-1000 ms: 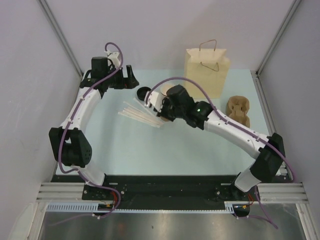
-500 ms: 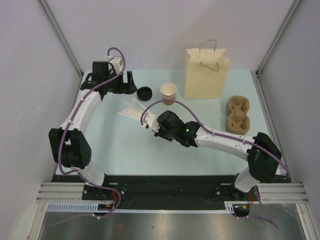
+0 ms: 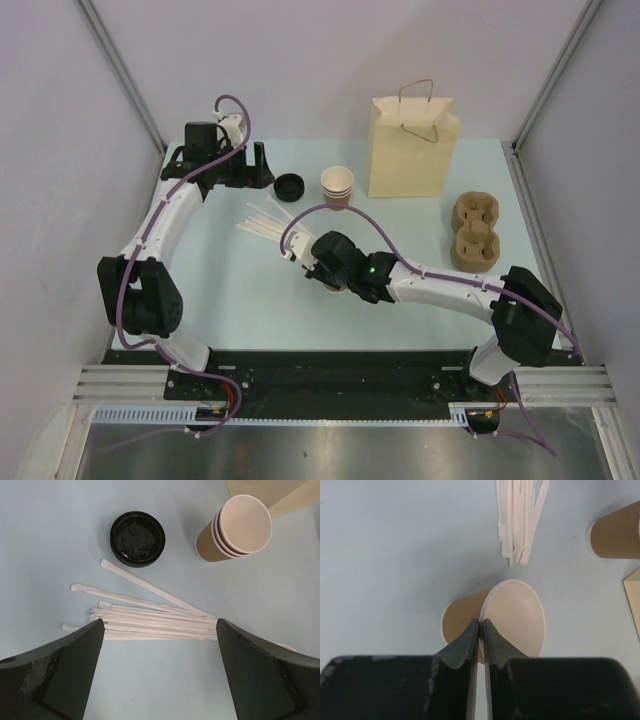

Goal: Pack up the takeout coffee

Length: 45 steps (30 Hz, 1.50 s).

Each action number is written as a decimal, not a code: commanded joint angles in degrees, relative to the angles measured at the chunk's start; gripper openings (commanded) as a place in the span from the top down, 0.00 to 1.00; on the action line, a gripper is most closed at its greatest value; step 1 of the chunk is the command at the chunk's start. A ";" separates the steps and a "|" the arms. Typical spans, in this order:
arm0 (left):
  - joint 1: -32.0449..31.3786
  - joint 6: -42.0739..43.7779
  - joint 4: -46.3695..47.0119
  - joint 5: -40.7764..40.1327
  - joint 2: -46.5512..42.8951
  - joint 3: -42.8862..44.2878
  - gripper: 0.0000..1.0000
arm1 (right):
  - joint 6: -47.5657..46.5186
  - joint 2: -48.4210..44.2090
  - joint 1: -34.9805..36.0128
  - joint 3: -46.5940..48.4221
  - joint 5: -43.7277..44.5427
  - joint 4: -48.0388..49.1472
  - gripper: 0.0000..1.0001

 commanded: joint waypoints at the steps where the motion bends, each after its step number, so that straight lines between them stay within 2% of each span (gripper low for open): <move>1: 0.02 -0.05 1.06 0.29 -0.59 0.55 0.01 | 2.33 -0.08 0.53 -1.03 0.87 2.54 0.89; 5: 0.02 -0.05 0.98 0.38 -0.50 0.47 0.01 | 3.38 -0.43 1.14 -1.38 0.09 1.49 0.87; 8: 0.02 0.30 0.80 0.64 -0.59 0.47 0.01 | 3.73 -1.13 2.28 -1.47 -0.44 0.52 0.73; 9: 0.02 0.47 0.62 0.73 -0.68 0.47 0.00 | 3.91 -1.57 2.46 -1.47 -0.62 0.35 0.63; 11: 0.02 1.09 0.62 1.43 -0.68 0.47 0.00 | 3.91 -2.19 3.16 -1.38 -1.06 -0.27 0.57; 13: 0.02 1.62 0.53 1.52 -0.77 0.73 0.00 | 4.00 -3.24 3.60 -1.38 -1.50 -0.79 0.46; 14: 0.02 2.05 0.27 1.61 -0.68 0.90 0.00 | 4.09 -3.85 3.78 -1.30 -1.67 -0.97 0.40; 15: 0.02 2.41 0.27 1.70 -0.50 0.99 0.01 | 4.26 -4.30 3.87 -1.21 -2.11 -1.15 0.31; 18: 0.02 5.03 -0.17 2.14 0.20 2.22 0.01 | 4.44 -5.97 3.69 1.16 -2.91 -3.86 0.15; 22: -0.07 10.21 -0.26 4.15 3.00 5.55 0.01 | 5.14 -6.67 0.89 7.39 -8.15 -10.89 0.02; 25: -1.20 14.78 -1.57 5.83 7.30 9.58 0.01 | 7.24 -6.50 -4.38 13.63 -15.52 -15.38 0.00; 28: -3.14 19.44 -5.61 4.08 12.05 16.78 0.09 | 9.79 -5.97 -13.07 18.73 -24.13 -18.28 0.00; 29: -4.01 20.24 -7.71 3.29 15.63 18.90 0.15 | 11.45 -5.97 -15.27 19.61 -26.26 -18.63 0.00; 31: -4.81 21.82 -10.52 1.70 19.08 24.69 0.20 | 12.96 -6.14 -21.43 20.94 -30.65 -18.81 0.00; 32: -5.33 22.09 -11.15 1.18 21.88 26.46 0.26 | 14.09 -6.23 -22.84 21.03 -31.46 -18.64 0.00; 37: -7.71 23.67 -13.79 -1.02 29.11 34.99 0.38 | 16.47 -5.88 -31.26 21.03 -34.45 -18.29 0.00; 41: -9.11 24.12 -13.18 -2.34 32.89 36.59 0.48 | 17.88 -5.44 -35.59 21.03 -36.56 -18.02 0.00; 45: -9.47 22.37 -11.42 -2.52 35.44 36.68 0.54 | 18.32 -5.09 -37.26 21.03 -37.80 -18.11 0.00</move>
